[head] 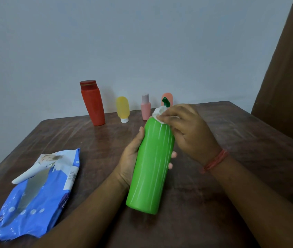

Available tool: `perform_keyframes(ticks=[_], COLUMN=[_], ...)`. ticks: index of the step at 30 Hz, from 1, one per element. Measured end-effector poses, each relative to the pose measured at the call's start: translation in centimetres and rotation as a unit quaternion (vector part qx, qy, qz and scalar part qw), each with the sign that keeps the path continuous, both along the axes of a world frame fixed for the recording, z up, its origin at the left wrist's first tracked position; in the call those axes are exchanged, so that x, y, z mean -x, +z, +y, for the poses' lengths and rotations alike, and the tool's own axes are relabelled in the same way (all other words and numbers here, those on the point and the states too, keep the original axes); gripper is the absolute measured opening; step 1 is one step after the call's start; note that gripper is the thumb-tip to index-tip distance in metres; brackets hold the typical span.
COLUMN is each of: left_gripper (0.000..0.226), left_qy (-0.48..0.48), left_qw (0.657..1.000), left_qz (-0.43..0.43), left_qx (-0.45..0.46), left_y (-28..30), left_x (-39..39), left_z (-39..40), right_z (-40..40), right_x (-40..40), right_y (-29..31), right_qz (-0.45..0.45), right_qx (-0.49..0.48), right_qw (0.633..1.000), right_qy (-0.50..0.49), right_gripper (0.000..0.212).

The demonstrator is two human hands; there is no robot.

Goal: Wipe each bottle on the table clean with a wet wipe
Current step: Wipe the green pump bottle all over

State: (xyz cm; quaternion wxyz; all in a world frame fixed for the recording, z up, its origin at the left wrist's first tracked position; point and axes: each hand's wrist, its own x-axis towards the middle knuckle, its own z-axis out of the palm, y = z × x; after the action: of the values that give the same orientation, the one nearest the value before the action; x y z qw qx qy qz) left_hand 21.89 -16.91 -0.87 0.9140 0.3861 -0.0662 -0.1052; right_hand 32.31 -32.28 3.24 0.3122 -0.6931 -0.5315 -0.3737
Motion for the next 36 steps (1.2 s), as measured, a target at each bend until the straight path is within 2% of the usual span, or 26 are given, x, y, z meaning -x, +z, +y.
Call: perform_keyframes(ticks=[3, 7, 11, 15, 17, 20, 23, 25, 26, 28, 30, 33, 35, 36], left_gripper=[0.075, 0.071, 0.079, 0.088, 0.095, 0.096, 0.085, 0.068, 0.066, 0.068, 0.07, 0.075, 0.079, 0.081], left_qy=[0.011, -0.003, -0.001, -0.004, 0.002, 0.025, 0.026, 0.023, 0.022, 0.016, 0.008, -0.016, -0.025, -0.03], left_qw=[1.0, 1.0, 0.999, 0.998, 0.997, 0.997, 0.998, 0.998, 0.998, 0.998, 0.998, 0.997, 0.996, 0.996], left_qz=[-0.003, -0.007, -0.019, -0.043, -0.043, -0.046, -0.037, -0.03, -0.031, -0.037, -0.033, -0.044, -0.051, -0.055], left_qx=[-0.008, -0.012, -0.036, -0.054, -0.057, -0.048, -0.043, -0.05, -0.054, -0.057, -0.052, -0.057, -0.062, -0.058], left_y=[0.2, 0.4, 0.2, -0.1, -0.2, -0.4, 0.0, 0.3, 0.4, 0.4, 0.5, 0.8, 0.9, 1.0], left_x=[0.0, 0.2, 0.0, -0.2, -0.2, -0.3, 0.0, 0.4, 0.5, 0.5, 0.5, 0.6, 0.8, 0.8], left_z=[0.0, -0.1, 0.0, 0.1, 0.1, 0.4, 0.8, 0.9, 0.9, 0.8, 0.7, 0.4, 0.4, 0.4], right_z=[-0.2, 0.0, 0.4, -0.1, -0.4, 0.0, 1.0, 1.7, 2.0, 2.4, 2.2, 1.2, 0.8, 0.7], right_x=[-0.5, 0.2, 0.0, -0.4, -0.7, -0.1, 0.8, 0.9, 1.0, 1.3, 1.5, 1.1, 0.9, 0.9], right_y=[0.2, -0.1, 0.4, 0.4, 0.3, -0.3, -1.0, -1.5, -1.6, -1.3, -0.8, -0.4, -0.2, -0.2], right_qz=[-0.007, -0.034, -0.004, 0.013, 0.045, 0.096, 0.177, 0.311, 0.39, 0.534, 0.633, 0.691, 0.706, 0.708], right_qx=[-0.046, -0.022, -0.035, 0.007, -0.007, -0.066, -0.124, -0.17, -0.195, -0.252, -0.277, -0.254, -0.217, -0.203], right_qw=[0.997, 0.999, 0.998, 0.998, 0.997, 0.993, 0.976, 0.935, 0.899, 0.798, 0.688, 0.587, 0.55, 0.544], right_qy=[-0.066, -0.017, -0.056, -0.053, -0.058, -0.005, 0.008, 0.02, 0.04, 0.12, 0.221, 0.338, 0.389, 0.402], right_gripper=[0.028, 0.022, 0.027, 0.03, 0.032, 0.024, 0.023, 0.023, 0.022, 0.02, 0.025, 0.043, 0.049, 0.05])
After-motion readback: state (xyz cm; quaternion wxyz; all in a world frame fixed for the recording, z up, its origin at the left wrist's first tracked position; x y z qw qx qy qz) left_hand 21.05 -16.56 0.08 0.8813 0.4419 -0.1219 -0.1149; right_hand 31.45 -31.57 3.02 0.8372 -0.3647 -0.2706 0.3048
